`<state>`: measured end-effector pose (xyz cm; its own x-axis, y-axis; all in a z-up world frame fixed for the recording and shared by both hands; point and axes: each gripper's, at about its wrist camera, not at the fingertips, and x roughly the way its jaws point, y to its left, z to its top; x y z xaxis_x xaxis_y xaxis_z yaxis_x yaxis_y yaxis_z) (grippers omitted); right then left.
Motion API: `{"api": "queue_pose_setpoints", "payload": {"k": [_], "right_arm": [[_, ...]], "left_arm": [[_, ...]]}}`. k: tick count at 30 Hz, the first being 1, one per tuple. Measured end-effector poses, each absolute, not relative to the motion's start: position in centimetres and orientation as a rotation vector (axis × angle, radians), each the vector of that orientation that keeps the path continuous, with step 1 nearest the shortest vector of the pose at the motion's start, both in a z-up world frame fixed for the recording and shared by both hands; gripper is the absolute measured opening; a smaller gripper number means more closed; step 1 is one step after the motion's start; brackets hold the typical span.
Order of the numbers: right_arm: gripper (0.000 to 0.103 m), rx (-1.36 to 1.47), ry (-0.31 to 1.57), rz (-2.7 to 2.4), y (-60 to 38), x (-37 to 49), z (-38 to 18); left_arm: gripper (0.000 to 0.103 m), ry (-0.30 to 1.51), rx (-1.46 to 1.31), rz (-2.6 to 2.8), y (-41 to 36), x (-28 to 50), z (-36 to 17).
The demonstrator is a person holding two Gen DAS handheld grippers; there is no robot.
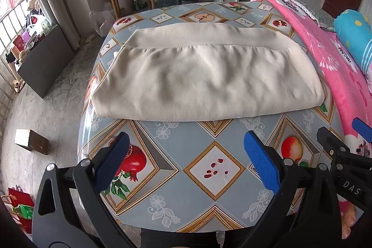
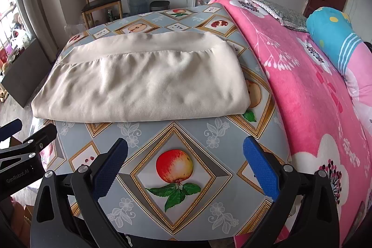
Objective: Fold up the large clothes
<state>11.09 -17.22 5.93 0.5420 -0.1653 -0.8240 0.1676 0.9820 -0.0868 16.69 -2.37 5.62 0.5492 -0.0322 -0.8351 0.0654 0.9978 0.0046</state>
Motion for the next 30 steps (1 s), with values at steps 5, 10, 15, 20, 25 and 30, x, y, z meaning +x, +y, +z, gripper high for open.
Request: {"api": "queue_pose_setpoints", "payload": {"k": [5,10,15,20,25,30], "right_arm": [[0.097,0.002,0.979,-0.197,-17.24,11.10,5.93],[0.097,0.003,0.981,-0.198,-17.31,11.10,5.95],[0.097,0.003,0.981,-0.199,-17.46,11.13,6.00],[0.097,0.003,0.981,-0.199,-17.57,11.08,6.03],[0.097,0.002,0.981,-0.200,-17.64,11.05,6.04],[0.097,0.001,0.980,-0.199,-17.71,11.04,6.06]], "left_arm": [[0.095,0.987,0.036,-0.058,-2.35,16.70,5.62],[0.095,0.988,0.037,-0.058,-2.38,16.71,5.61],[0.095,0.987,0.036,-0.057,-2.42,16.72,5.61],[0.095,0.988,0.036,-0.058,-2.31,16.73,5.62],[0.095,0.987,0.036,-0.058,-2.33,16.73,5.63],[0.095,0.985,0.036,-0.058,-2.34,16.75,5.61]]}}
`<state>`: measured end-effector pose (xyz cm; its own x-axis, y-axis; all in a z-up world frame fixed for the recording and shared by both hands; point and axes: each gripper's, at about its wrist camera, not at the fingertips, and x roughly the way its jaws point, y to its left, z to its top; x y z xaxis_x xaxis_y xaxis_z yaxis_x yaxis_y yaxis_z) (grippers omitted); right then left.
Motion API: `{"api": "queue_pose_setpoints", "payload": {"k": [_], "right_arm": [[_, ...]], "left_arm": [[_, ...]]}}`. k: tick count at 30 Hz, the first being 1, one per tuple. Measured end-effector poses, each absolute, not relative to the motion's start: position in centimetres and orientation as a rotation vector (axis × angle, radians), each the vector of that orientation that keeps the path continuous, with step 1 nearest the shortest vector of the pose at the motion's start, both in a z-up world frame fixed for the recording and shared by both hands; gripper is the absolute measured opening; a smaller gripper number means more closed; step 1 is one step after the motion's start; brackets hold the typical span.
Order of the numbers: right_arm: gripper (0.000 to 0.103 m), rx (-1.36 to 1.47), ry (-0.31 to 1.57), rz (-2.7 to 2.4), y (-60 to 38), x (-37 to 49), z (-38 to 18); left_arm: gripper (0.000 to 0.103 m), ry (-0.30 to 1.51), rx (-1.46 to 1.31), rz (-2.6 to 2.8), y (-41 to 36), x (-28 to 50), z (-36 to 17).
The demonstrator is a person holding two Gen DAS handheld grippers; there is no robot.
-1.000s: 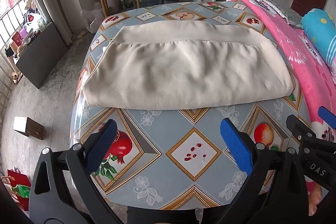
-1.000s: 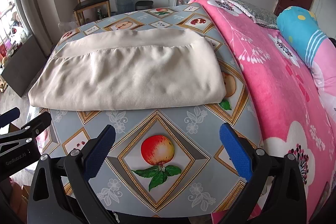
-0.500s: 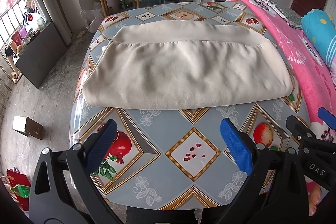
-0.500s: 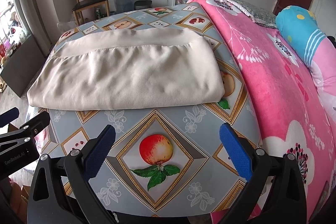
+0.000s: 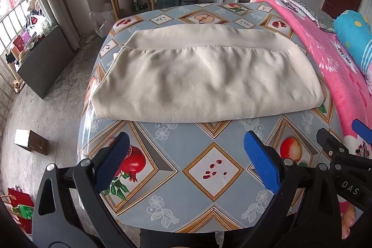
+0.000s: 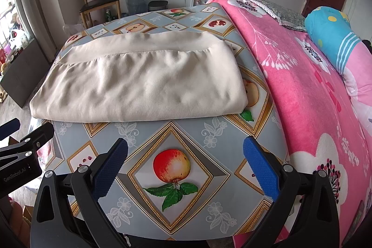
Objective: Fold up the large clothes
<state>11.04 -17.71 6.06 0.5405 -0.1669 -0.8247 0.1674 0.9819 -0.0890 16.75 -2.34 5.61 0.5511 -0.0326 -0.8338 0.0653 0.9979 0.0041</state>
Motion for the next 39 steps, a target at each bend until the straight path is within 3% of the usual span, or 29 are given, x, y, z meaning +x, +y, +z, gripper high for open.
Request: {"api": "queue_pose_setpoints", "payload": {"k": [39], "right_arm": [[0.097,-0.012,0.990,-0.197,-17.90,11.35,6.02]], "left_arm": [[0.095,0.986,0.012,-0.049,-1.91,17.28,5.96]]}}
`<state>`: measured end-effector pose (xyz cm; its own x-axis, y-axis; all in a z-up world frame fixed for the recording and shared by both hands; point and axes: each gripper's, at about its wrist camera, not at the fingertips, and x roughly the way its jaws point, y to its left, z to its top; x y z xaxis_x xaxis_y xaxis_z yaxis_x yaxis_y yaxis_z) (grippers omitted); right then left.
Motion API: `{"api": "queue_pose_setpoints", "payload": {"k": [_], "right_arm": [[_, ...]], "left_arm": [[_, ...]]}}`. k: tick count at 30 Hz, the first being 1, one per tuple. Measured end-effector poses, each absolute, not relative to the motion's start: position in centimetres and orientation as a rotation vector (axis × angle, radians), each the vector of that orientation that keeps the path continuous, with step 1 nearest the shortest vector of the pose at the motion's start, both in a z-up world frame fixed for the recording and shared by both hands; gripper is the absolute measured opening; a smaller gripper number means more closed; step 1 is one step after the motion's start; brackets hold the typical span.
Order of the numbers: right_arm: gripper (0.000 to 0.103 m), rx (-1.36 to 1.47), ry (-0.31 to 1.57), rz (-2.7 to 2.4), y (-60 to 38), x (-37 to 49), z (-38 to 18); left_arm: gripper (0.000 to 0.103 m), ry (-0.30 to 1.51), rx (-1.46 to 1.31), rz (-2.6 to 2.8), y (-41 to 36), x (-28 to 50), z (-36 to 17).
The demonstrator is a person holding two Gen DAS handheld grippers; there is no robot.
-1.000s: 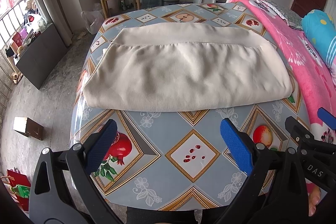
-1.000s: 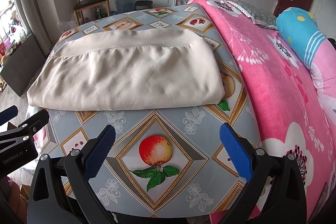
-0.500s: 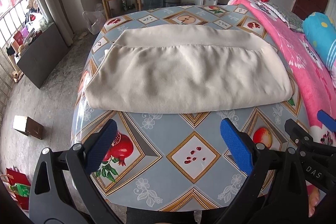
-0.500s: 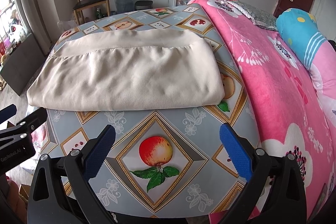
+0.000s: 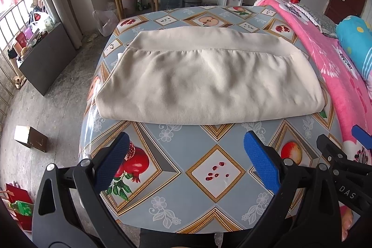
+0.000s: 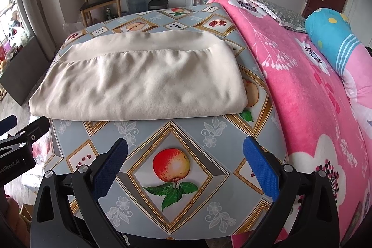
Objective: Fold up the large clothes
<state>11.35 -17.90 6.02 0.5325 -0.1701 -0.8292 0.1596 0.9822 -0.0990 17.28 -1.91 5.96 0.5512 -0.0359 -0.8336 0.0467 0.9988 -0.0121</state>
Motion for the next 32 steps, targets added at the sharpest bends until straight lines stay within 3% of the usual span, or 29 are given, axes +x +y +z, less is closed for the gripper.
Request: {"api": "queue_pose_setpoints", "payload": {"k": [32], "right_arm": [[0.097,-0.014,0.987,-0.195,-17.89,11.30,6.01]], "left_arm": [[0.095,0.982,0.015,-0.044,-1.79,17.32,6.08]]}}
